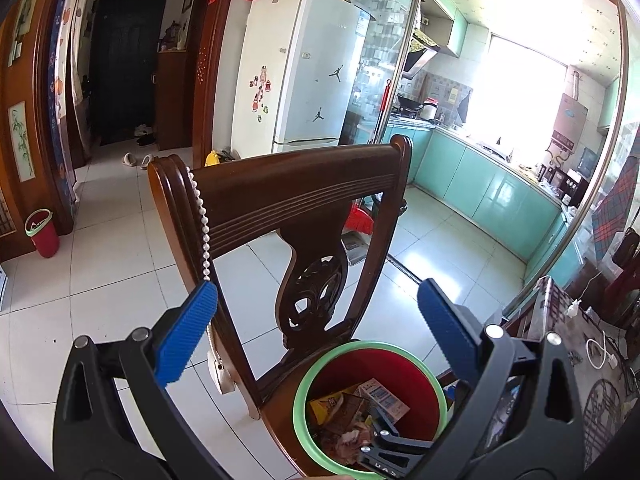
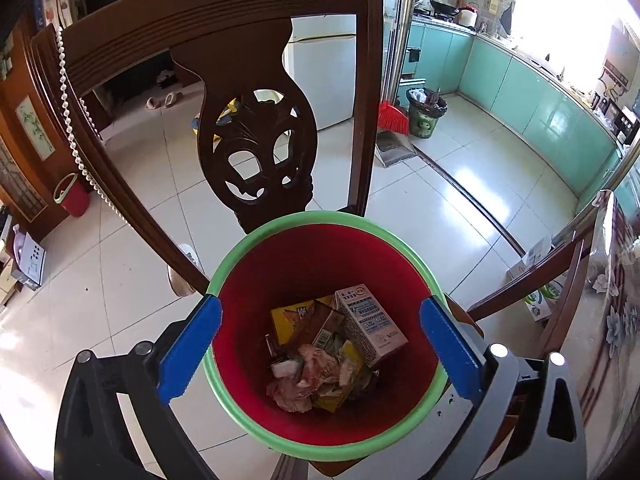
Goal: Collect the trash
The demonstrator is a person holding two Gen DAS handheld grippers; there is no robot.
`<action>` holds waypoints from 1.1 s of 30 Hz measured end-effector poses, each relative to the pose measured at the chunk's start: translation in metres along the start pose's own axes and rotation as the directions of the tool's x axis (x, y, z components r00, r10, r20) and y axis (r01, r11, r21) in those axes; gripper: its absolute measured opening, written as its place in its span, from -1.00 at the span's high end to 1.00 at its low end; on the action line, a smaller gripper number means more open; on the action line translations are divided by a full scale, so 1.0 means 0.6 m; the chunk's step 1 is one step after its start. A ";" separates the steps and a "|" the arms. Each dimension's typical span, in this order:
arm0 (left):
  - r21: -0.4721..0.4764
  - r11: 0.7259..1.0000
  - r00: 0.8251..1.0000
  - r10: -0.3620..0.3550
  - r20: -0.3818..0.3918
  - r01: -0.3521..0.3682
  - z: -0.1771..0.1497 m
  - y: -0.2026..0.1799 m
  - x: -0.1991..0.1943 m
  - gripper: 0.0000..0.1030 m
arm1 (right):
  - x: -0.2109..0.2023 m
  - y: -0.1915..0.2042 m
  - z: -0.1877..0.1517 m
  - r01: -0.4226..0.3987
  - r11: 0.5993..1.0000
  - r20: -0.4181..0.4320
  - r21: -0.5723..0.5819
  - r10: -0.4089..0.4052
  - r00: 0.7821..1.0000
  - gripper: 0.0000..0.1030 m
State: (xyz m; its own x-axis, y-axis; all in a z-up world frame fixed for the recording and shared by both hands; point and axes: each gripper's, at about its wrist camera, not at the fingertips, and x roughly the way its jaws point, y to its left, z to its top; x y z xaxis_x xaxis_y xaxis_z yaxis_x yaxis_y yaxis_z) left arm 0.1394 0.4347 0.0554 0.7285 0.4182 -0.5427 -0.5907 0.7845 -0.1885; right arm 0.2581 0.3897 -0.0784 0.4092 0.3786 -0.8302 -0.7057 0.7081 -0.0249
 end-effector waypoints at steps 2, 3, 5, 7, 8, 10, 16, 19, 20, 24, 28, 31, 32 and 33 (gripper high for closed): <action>0.018 1.000 1.000 -0.002 0.006 0.002 -0.001 -0.010 -0.005 -0.91 | -0.028 -0.009 -0.009 -0.004 1.000 0.016 0.012 0.004 1.000 -0.87; 0.025 1.000 1.000 -0.003 0.009 0.003 -0.002 -0.014 -0.008 -0.91 | -0.044 -0.014 -0.014 -0.003 1.000 0.026 0.018 0.003 1.000 -0.87; 0.041 0.999 1.000 -0.011 0.010 0.011 -0.005 -0.025 -0.014 -0.91 | -0.074 -0.027 -0.025 0.005 0.999 0.045 0.036 -0.006 0.999 -0.87; 0.065 0.998 1.000 -0.021 0.010 0.020 -0.010 -0.039 -0.020 -0.91 | -0.110 -0.044 -0.041 0.013 0.998 0.059 0.055 -0.017 0.998 -0.87; 0.076 0.997 1.000 -0.024 0.011 0.023 -0.012 -0.046 -0.024 -0.91 | -0.128 -0.052 -0.050 0.018 0.998 0.067 0.063 -0.022 0.997 -0.87; 0.114 0.993 0.999 -0.045 0.008 0.044 -0.018 -0.066 -0.036 -0.91 | -0.166 -0.070 -0.070 0.036 0.996 0.088 0.076 -0.043 0.995 -0.87; 0.181 0.973 0.989 -0.146 0.003 0.143 -0.040 -0.132 -0.094 -0.91 | -0.302 -0.128 -0.148 0.114 0.986 0.166 0.123 -0.133 0.977 -0.87; 0.193 0.958 0.977 -0.213 -0.005 0.210 -0.055 -0.169 -0.131 -0.91 | -0.374 -0.153 -0.193 0.154 0.976 0.209 0.155 -0.185 0.960 -0.87; 0.211 0.951 0.974 -0.228 -0.008 0.225 -0.062 -0.185 -0.144 -0.91 | -0.393 -0.159 -0.206 0.169 0.972 0.223 0.165 -0.204 0.953 -0.87; 0.262 0.922 0.956 -0.294 -0.008 0.285 -0.101 -0.242 -0.201 -0.91 | -0.482 -0.188 -0.268 0.228 0.949 0.273 0.218 -0.284 0.919 -0.87; 0.307 0.884 0.932 -0.362 -0.028 0.352 -0.154 -0.289 -0.251 -0.91 | -0.562 -0.217 -0.334 0.253 0.926 0.312 0.279 -0.337 0.888 -0.87; 0.357 0.854 0.919 -0.394 -0.030 0.378 -0.194 -0.322 -0.288 -0.91 | -0.606 -0.233 -0.378 0.278 0.909 0.326 0.312 -0.377 0.867 -0.88; 0.366 0.847 0.914 -0.404 -0.024 0.384 -0.206 -0.328 -0.299 -0.91 | -0.620 -0.238 -0.394 0.282 0.903 0.333 0.324 -0.388 0.860 -0.88; 0.378 0.838 0.908 -0.419 -0.014 0.392 -0.220 -0.335 -0.311 -0.91 | -0.628 -0.241 -0.407 0.288 0.897 0.336 0.334 -0.399 0.853 -0.88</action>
State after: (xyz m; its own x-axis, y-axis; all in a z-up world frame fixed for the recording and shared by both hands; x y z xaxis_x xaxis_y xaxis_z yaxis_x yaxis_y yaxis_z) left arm 0.0763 0.1382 0.0864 0.9039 0.0448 -0.4253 -0.0782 0.9951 -0.0613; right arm 0.0649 -0.0007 0.1020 0.8251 0.2408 -0.5110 -0.3220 0.9437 -0.0753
